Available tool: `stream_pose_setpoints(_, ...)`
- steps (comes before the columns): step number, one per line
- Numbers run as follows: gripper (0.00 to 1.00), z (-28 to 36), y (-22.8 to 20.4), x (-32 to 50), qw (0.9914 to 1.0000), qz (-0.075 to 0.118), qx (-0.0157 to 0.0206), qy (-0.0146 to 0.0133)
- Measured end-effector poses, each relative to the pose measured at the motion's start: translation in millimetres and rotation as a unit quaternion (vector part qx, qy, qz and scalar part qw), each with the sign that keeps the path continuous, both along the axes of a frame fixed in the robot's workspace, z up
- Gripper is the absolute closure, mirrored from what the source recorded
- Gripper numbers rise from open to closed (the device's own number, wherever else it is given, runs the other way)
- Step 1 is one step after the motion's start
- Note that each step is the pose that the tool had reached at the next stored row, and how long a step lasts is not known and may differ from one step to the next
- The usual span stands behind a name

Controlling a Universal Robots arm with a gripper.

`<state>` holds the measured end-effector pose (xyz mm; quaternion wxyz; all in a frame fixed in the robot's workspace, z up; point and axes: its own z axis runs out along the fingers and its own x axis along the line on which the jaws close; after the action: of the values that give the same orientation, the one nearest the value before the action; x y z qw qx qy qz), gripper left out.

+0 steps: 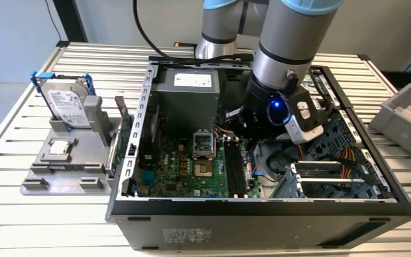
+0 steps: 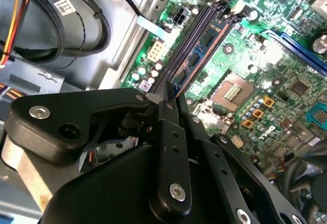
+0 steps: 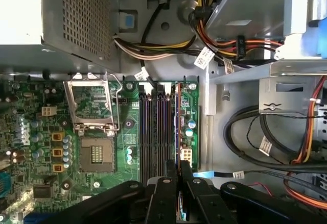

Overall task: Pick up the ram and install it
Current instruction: 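Insert the ram into the slot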

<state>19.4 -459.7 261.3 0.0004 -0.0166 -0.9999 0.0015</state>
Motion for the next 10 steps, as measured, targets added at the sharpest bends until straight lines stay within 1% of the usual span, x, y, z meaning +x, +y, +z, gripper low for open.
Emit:
stream_pose_setpoints(3, 1.0, -5.4, -1.3, 0.0, 1.0, 0.0, -0.0001, 0.0)
stream_pose_setpoints(6, 1.0, -8.7, -2.8, 0.1, 1.0, 0.001, -0.0001, 0.0)
stream_pose_setpoints(10, 1.0, -12.6, -6.8, 0.2, 1.0, 0.001, -0.0001, 0.0)
